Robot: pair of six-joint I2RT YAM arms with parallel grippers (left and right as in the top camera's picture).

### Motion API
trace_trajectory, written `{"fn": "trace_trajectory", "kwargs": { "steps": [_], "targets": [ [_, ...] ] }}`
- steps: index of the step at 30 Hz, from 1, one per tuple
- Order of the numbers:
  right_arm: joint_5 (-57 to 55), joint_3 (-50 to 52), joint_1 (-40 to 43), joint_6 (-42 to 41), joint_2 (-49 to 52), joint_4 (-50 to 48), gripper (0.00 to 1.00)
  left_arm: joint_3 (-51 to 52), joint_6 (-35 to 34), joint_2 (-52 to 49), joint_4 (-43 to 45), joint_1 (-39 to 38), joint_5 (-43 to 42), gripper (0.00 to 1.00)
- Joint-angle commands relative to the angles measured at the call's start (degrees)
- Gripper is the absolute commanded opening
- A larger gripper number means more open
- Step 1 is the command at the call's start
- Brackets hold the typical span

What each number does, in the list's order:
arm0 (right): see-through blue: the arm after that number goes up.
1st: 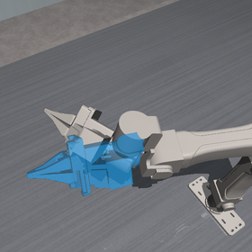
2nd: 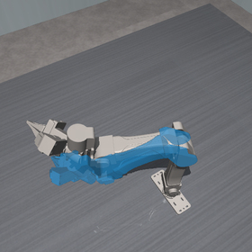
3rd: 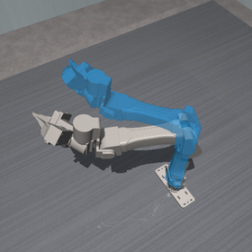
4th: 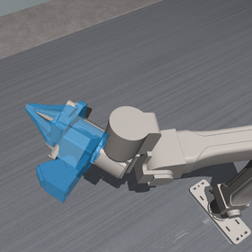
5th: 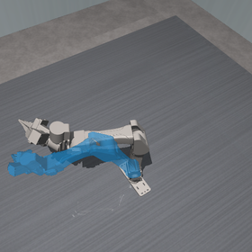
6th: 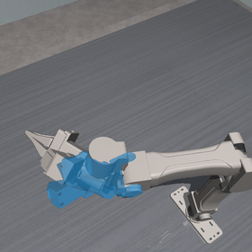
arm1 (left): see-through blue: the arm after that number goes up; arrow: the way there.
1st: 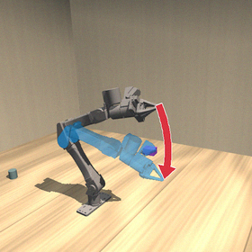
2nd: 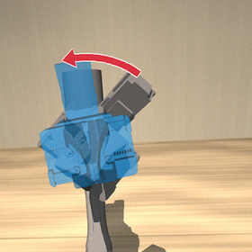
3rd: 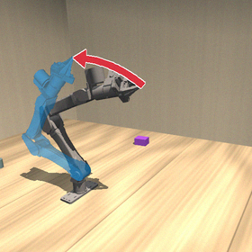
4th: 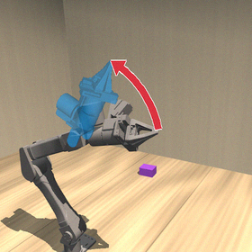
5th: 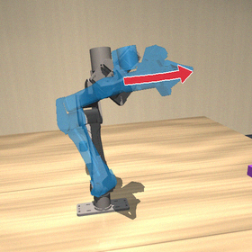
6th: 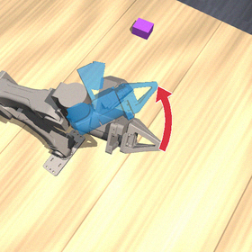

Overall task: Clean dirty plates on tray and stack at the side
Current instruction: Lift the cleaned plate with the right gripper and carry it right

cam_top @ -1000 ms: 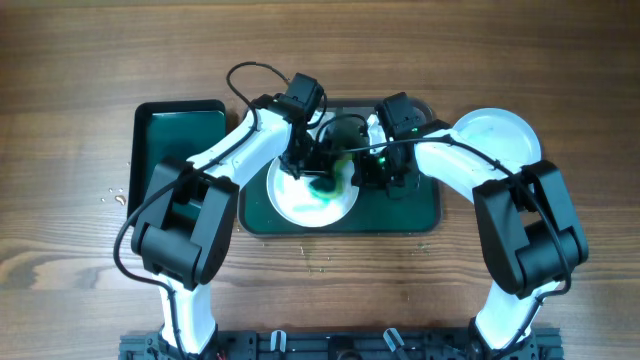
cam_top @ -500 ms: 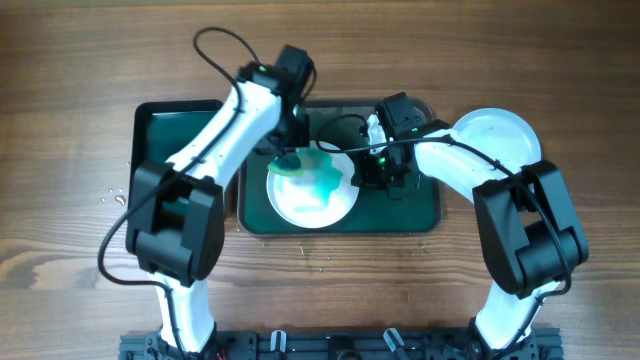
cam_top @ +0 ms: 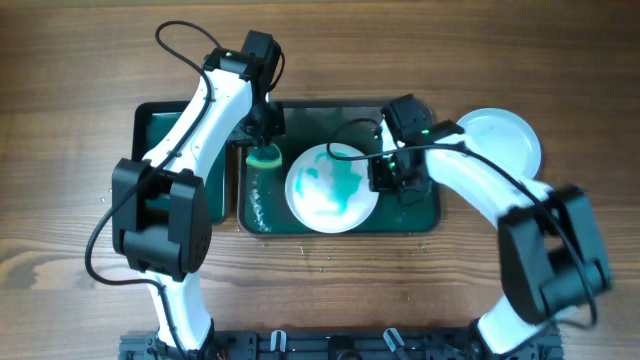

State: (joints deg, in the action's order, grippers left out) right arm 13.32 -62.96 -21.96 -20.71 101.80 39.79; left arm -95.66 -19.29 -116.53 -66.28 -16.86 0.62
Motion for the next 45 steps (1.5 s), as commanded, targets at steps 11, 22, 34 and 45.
{"fn": "trace_trajectory", "kwargs": {
  "steps": [11,22,34,45],
  "targets": [
    [-25.0,0.1,-0.5,-0.6,-12.9,7.1,0.04,-0.7,-0.9,-0.4,1.5,-1.0,0.2,0.04],
    [-53.2,0.1,-10.3,-7.0,-17.9,10.4,0.04,-0.7,-0.9,-0.4,1.6,-1.0,-2.3,0.04],
    [-81.2,0.1,-23.0,-7.8,-22.0,10.4,0.05,-0.7,-0.9,-0.4,1.6,-1.0,-2.3,0.04],
    [-93.9,0.1,-27.9,-7.8,-22.0,10.4,0.04,-0.7,-0.9,-0.4,1.6,-1.0,-2.3,0.04]
  ]
}}
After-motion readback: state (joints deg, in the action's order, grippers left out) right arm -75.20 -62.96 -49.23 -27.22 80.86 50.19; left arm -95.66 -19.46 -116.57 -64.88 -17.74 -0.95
